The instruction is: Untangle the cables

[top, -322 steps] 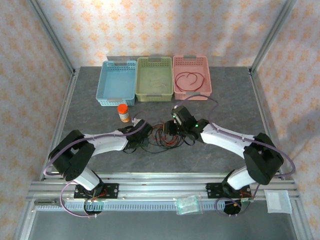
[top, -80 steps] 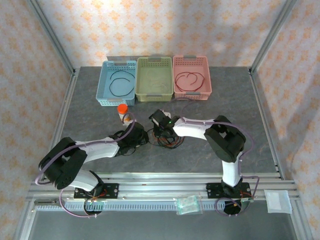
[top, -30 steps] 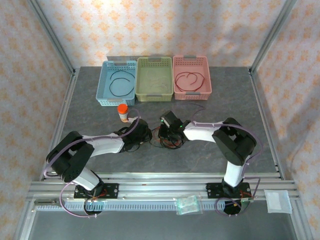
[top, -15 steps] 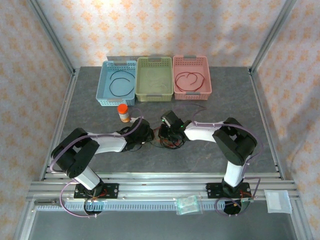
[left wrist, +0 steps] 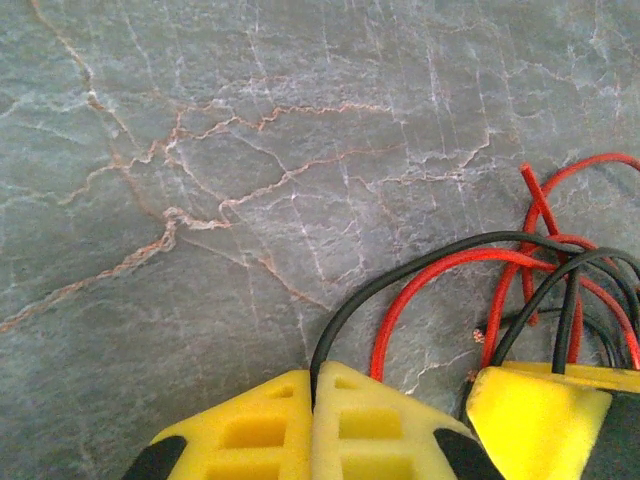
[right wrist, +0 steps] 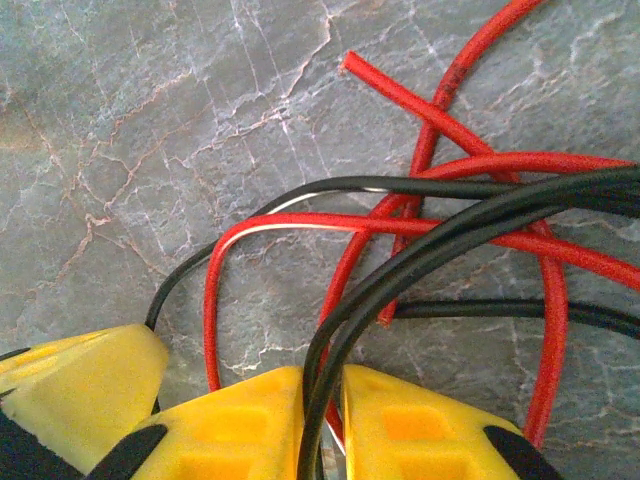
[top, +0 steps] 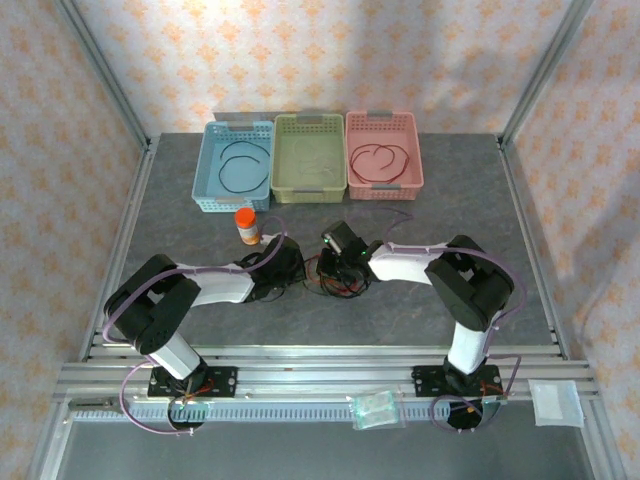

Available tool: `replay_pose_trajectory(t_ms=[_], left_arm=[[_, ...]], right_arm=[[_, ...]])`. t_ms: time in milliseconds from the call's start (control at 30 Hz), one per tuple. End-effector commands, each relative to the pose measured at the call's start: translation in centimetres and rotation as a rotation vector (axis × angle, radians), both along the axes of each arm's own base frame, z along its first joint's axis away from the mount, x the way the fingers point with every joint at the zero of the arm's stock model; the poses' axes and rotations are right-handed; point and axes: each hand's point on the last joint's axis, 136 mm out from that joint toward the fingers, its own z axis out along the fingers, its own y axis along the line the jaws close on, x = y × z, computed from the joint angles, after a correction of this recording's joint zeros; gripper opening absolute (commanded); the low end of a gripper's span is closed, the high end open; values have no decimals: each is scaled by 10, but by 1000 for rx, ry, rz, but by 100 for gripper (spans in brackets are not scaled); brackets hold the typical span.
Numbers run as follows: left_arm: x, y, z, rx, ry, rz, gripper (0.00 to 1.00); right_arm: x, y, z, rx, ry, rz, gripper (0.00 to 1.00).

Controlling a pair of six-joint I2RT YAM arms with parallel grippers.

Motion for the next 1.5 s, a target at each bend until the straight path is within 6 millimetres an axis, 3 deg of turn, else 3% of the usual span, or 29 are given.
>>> replay_pose_trajectory(t_ms=[0, 133, 333, 567, 700, 833, 933, 1033, 1233, 1467], left_arm=[[5, 3, 14, 24, -36, 13, 1], [7, 8, 33, 29, -83, 25, 0], [8, 16, 82, 14, -224, 12, 0], [1, 19, 130, -16, -372, -47, 0], [-3, 14, 148, -45, -416, -90, 0], [-7, 10, 160, -53, -466, -141, 0], [-9, 4, 165, -55, -481, -189, 0], [-11, -4, 170, -65, -492, -241, 0], [-12, -7, 170, -56, -496, -270, 0], [-15, -14, 175, -81, -506, -311, 0]], right_arm=[[-6, -15, -7, -52, 20, -24, 18], [0, -20, 7, -52, -31, -56, 17], [13, -31, 42, -60, -160, -93, 24], [22, -52, 112, -15, -406, -126, 54], [16, -65, 132, 23, -507, -124, 58], [14, -71, 148, 83, -563, -91, 70], [14, -64, 155, 60, -616, 12, 73], [16, -61, 156, 13, -695, 95, 84], [16, -58, 160, -74, -945, 254, 84], [4, -23, 151, -112, -1040, 589, 82]])
